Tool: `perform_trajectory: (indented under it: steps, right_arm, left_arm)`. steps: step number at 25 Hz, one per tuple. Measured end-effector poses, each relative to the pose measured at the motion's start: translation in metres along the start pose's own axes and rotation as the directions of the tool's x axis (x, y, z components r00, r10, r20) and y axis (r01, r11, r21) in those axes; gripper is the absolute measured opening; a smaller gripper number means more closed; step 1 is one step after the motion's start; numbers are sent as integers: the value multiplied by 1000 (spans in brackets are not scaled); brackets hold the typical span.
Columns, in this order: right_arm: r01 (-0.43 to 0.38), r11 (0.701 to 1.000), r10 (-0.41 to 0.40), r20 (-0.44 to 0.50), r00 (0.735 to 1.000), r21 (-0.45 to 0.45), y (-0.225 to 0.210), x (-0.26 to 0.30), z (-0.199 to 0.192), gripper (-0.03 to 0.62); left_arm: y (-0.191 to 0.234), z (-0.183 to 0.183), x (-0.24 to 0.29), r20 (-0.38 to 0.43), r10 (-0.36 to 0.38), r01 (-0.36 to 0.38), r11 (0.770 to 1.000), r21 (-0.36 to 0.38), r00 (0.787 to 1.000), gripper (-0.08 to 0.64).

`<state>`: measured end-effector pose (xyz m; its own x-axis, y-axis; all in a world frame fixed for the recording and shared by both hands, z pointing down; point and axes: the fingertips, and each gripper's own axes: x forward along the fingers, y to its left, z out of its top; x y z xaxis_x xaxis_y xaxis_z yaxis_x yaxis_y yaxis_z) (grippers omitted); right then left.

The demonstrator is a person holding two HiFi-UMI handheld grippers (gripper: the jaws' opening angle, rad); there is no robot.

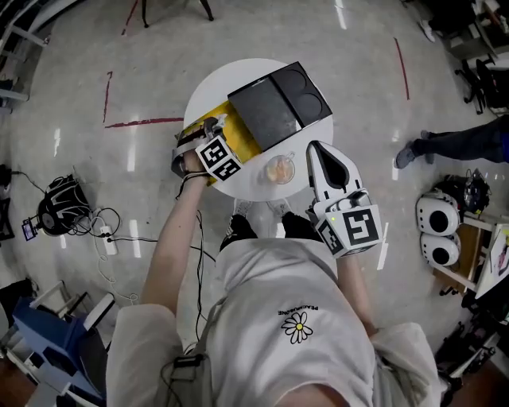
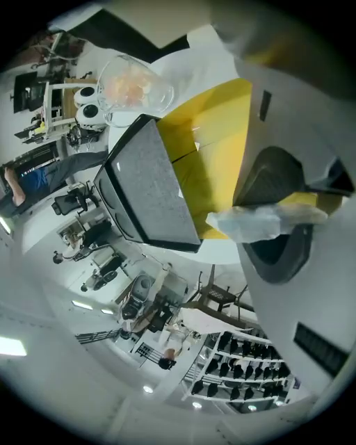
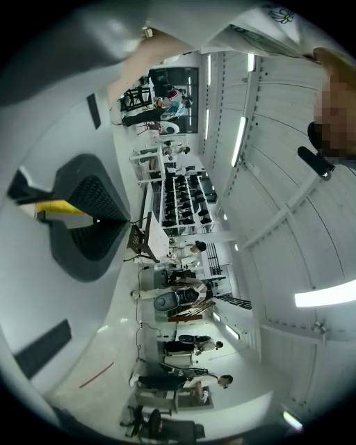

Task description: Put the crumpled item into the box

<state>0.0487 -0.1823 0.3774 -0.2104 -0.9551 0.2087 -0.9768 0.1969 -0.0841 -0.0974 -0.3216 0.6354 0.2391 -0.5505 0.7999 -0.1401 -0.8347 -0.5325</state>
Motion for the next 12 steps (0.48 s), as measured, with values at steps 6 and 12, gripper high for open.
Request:
perform_trajectory:
  steps: [6, 12]
  right_arm:
    - [27, 1000, -26, -20, 999, 16, -10, -1, -5, 3]
    - [29, 998, -27, -28, 999, 47, -12, -4, -11, 3]
  left_arm:
    - [-12, 3, 16, -14, -76, 76, 997, -7, 997, 55]
    - [-31, 6, 17, -8, -210, 209, 974, -86, 978, 167]
